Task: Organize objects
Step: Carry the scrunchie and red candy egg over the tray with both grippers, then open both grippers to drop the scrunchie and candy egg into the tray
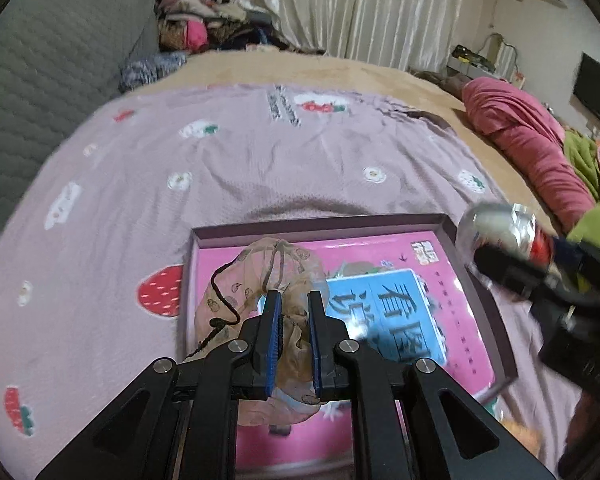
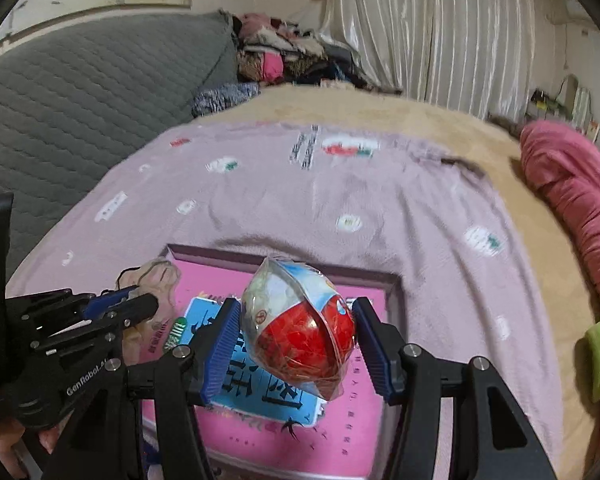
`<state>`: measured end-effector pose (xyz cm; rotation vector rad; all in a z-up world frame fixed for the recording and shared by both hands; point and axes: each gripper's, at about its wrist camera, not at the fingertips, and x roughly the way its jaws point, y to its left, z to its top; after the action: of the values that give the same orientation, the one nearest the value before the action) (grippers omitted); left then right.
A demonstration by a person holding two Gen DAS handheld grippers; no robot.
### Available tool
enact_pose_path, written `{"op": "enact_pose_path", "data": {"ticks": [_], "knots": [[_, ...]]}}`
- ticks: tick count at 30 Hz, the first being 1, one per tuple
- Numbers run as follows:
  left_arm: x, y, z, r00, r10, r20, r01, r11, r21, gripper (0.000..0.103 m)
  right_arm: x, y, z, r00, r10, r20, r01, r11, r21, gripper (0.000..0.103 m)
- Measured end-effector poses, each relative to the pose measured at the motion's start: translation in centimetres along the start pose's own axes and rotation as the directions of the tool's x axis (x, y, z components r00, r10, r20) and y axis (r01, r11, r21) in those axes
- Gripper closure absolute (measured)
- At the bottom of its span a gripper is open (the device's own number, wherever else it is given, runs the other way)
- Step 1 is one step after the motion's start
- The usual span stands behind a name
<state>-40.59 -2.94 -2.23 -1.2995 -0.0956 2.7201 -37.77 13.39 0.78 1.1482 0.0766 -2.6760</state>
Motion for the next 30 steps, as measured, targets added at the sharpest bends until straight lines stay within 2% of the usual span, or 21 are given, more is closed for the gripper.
{"op": "enact_pose_path", "data": {"ticks": [2,4,7,9,11,13,15,21,23,26,30], "knots": [[1.7,0.2,0.8,1.000,-0.009,-0.025,0.009,1.000,-0.012,0.090,1.9,-0.4,0.2,0.999,0.029,-0.037,-0.028,0.999,0.029,0.045],[2.9,0.2,1.3,0.999,-0.007,-0.034,0.007,1.000,-0.013,0.090,3.5,-0.4,0.2,0.998,0.006,-0.062,-0.004,1.000,0.031,0.045],[4.6,0.6,1.9,0.999,0.012,-0.047,-0.013,1.000,-0.012,0.090,5.4,-0.9,0.3,0.995,0.025,-0.096,-0.019,0.998,0.054,0.045],[5.7,0.9,2.1,0.998,0.007,-0.065,-0.008,1.000,-0.023,0.090,6.4,-0.9,0.4,0.994,-0.004,-0.108,0.008,0.999,0.037,0.045],[6.7,1.0,2.1,0.997,0.030,-0.075,-0.031,0.999,-0.009,0.090,7.4,-1.1,0.5,0.991,-0.019,-0.132,0.024,0.999,0.031,0.045],[7.3,0.8,2.0,0.996,0.039,-0.082,-0.038,0.999,0.009,0.089,8.4,-1.5,0.5,0.988,-0.007,-0.156,0.015,0.999,0.050,0.045],[8.0,0.8,1.9,0.995,0.041,-0.090,-0.040,0.999,0.014,0.084,9.3,-1.6,0.2,0.985,-0.025,-0.172,0.034,0.998,0.053,0.045],[9.5,1.0,1.4,0.991,0.074,-0.115,-0.070,0.997,0.034,0.080,10.8,-2.2,-0.7,0.978,-0.065,-0.197,0.075,0.996,0.043,0.045],[9.7,1.0,1.3,0.990,0.071,-0.124,-0.068,0.997,0.031,0.073,11.1,-2.4,-0.8,0.977,-0.064,-0.204,0.075,0.996,0.047,0.045],[10.0,1.0,0.9,0.989,0.068,-0.134,-0.065,0.998,0.027,0.050,11.3,-2.6,-0.9,0.977,-0.062,-0.203,0.075,0.996,0.056,0.045],[10.1,0.9,0.5,0.989,0.061,-0.135,-0.058,0.998,0.021,0.042,11.5,-2.6,-0.9,0.975,-0.055,-0.214,0.072,0.995,0.073,0.038]]}}
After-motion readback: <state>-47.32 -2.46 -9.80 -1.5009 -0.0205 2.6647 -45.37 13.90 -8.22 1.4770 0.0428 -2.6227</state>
